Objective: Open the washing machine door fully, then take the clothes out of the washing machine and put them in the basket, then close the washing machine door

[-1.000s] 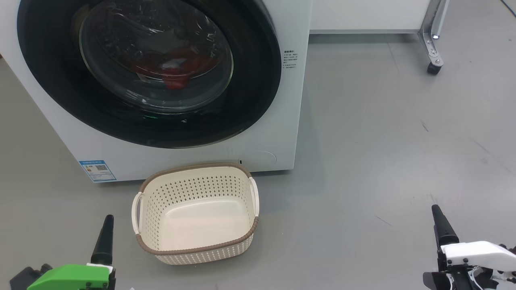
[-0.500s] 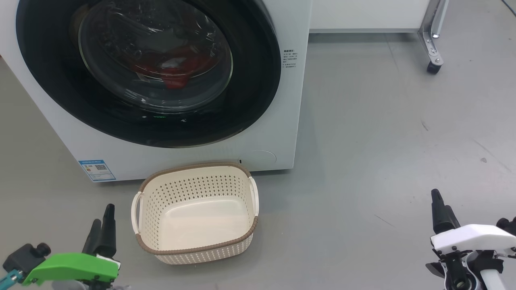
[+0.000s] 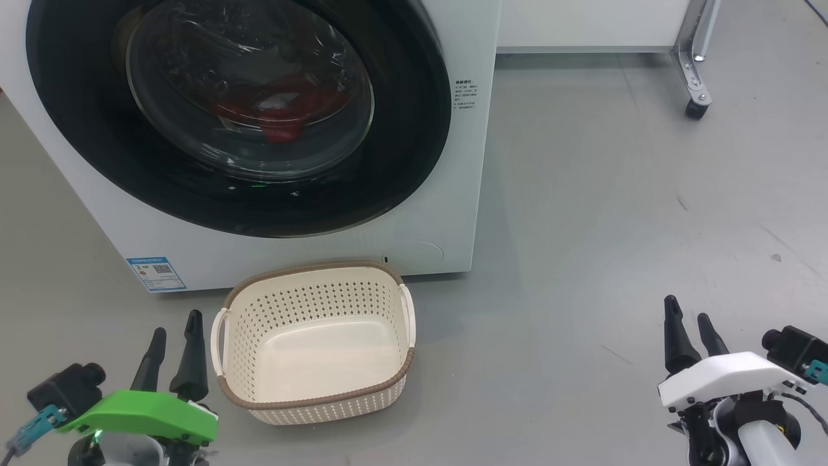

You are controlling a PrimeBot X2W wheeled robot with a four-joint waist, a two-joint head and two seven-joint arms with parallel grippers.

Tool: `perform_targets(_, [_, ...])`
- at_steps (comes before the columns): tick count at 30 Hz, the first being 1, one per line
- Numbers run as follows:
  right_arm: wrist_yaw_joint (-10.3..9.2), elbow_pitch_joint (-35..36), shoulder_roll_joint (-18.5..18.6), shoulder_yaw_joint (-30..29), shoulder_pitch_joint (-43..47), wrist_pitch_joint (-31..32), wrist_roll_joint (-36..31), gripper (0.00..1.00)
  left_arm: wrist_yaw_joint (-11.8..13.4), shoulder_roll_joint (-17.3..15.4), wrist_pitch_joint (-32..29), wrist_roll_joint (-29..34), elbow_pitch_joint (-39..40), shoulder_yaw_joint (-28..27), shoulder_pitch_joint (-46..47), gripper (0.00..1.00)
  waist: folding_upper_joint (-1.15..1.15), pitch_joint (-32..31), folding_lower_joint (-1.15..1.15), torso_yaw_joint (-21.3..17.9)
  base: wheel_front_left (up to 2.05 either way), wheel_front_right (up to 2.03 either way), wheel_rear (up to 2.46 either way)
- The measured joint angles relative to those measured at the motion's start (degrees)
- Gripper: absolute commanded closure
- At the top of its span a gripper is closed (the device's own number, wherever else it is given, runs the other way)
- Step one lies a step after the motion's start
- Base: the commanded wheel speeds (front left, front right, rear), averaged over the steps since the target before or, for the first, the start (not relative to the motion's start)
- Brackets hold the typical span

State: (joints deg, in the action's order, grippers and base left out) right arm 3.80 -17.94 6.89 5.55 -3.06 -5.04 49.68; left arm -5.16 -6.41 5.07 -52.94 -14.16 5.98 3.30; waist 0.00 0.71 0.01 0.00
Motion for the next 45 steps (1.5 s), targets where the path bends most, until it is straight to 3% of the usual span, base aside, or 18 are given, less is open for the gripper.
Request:
perform_targets(18, [-0.98,-0.48,0.32,5.21,-1.27,-3.90,-15.88,0.00,2.42,-0.58,4.00,16.00,-0.30,4.36,0.27,0.00,0.00,0.01,0.00,0.23,0.00,0.00,0.00])
perform_targets(36, [-1.03,-1.14,0.35,8.51,-2.44,-7.68,-29.82,0.00,4.34,-0.54,7.70,27.55,-2.74,6.58,1.14,0.00,0.00,-0.21,0.00,0.50,0.00,0.00,0.00])
perform_targets(45, [-1.97,-1.67,0.38,9.12,-2.94,-9.24,-35.71,0.00,4.43,-0.52,9.32,31.62,-4.14,7.34,2.10,0.00,0.00,-0.16,0.00,0.71,0.00,0.00,0.00])
